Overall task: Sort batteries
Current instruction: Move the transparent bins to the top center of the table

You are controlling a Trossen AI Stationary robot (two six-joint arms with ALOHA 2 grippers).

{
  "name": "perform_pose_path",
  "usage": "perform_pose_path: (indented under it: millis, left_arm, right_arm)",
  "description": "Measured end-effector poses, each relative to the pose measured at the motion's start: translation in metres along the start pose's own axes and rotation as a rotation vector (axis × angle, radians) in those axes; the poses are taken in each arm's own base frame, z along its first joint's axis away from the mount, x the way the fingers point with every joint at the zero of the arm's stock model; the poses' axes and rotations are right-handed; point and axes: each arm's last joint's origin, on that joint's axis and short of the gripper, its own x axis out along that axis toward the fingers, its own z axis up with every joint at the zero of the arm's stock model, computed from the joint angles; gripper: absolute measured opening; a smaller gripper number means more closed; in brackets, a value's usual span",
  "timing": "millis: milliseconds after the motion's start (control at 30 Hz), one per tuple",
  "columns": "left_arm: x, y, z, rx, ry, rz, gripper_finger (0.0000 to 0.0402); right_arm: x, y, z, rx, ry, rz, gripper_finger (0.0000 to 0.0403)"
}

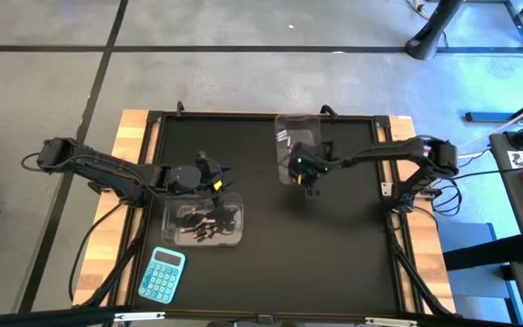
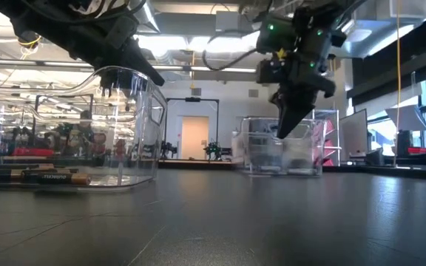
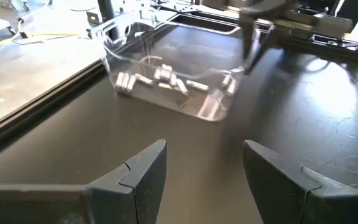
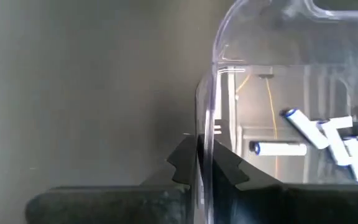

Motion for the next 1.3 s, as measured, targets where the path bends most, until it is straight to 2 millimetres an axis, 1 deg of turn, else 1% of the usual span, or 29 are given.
perform_pose_path:
  millis: [100, 200, 367, 600, 767, 933, 1133, 1300]
  left_arm:
    - [0.001, 0.002, 0.001, -0.006, 0.0, 0.01, 0.0198]
    - [0.003, 0.005, 0.001, -0.013, -0.001, 0.025, 0.0198]
    - [0.004, 0.009, 0.002, -0.028, -0.002, 0.042, 0.0198]
    - [0.004, 0.009, 0.002, -0.036, -0.002, 0.043, 0.0198]
    - [0.004, 0.009, 0.002, -0.038, -0.002, 0.043, 0.0198]
    - [0.004, 0.009, 0.002, -0.042, -0.001, 0.043, 0.0198]
    - [0.004, 0.009, 0.001, -0.05, 0.011, 0.043, 0.0198]
    - [0.004, 0.009, 0.0, -0.052, 0.018, 0.045, 0.0198]
  right_arm:
    - [-0.001, -0.016, -0.003, 0.046, -0.012, -0.016, 0.0023]
    - [-0.001, -0.026, -0.006, 0.031, -0.018, -0.032, 0.0013]
    - [-0.002, -0.036, -0.006, -0.025, -0.045, -0.056, 0.0004]
    - [-0.003, -0.044, -0.009, -0.034, -0.055, -0.064, 0.0025]
    - [-0.003, -0.045, -0.004, -0.041, -0.093, -0.097, 0.0057]
    - [-0.005, -0.05, 0.0, -0.068, -0.118, -0.182, 0.0108]
    - [-0.006, -0.051, 0.002, -0.083, -0.135, -0.208, 0.0169]
    - [-0.016, -0.053, 0.011, -0.049, -0.166, -0.209, 0.0196]
